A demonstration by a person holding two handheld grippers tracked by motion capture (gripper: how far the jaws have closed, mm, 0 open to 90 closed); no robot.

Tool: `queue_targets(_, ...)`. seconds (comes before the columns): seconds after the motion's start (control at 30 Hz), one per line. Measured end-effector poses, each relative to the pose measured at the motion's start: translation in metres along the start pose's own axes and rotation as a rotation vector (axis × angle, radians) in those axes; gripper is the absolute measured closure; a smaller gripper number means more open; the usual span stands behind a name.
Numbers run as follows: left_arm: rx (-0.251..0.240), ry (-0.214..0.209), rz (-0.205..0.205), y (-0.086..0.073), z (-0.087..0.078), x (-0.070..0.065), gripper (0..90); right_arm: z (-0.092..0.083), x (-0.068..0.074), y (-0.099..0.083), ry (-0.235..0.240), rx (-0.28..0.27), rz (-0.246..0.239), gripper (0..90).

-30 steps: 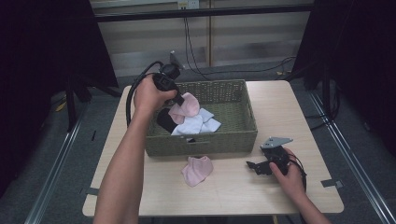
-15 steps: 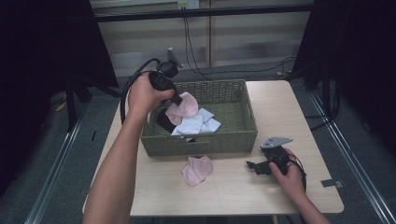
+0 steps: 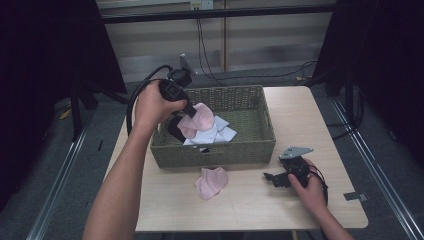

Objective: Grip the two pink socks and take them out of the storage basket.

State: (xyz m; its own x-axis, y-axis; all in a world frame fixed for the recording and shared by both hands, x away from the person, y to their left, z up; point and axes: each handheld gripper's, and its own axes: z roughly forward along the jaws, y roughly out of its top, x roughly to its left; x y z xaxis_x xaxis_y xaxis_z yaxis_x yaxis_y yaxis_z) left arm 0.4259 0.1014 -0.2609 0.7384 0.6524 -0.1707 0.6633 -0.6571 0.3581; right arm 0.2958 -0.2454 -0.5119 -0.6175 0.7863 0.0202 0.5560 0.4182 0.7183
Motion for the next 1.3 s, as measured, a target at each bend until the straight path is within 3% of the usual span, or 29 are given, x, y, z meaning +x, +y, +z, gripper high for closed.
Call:
queue_targets(0.27,0.002,-0.016,0.019,-0.013,0.002,-0.006,84.6,0.0,0.0,0.0,0.0,0.0,0.0,10.6)
queue_targets(0.63,0.007,-0.044,0.078,-0.032,0.008,-0.019,84.5,0.0,0.0,0.0,0.0,0.0,-0.001,10.6)
queue_targets(0.9,0.003,-0.076,0.093,-0.048,0.03,-0.025,84.5,0.0,0.0,0.0,0.0,0.0,0.001,10.6)
queue_targets(1.3,0.02,-0.089,0.111,-0.063,0.058,-0.031,84.3,0.0,0.0,0.0,0.001,0.002,-0.001,10.6)
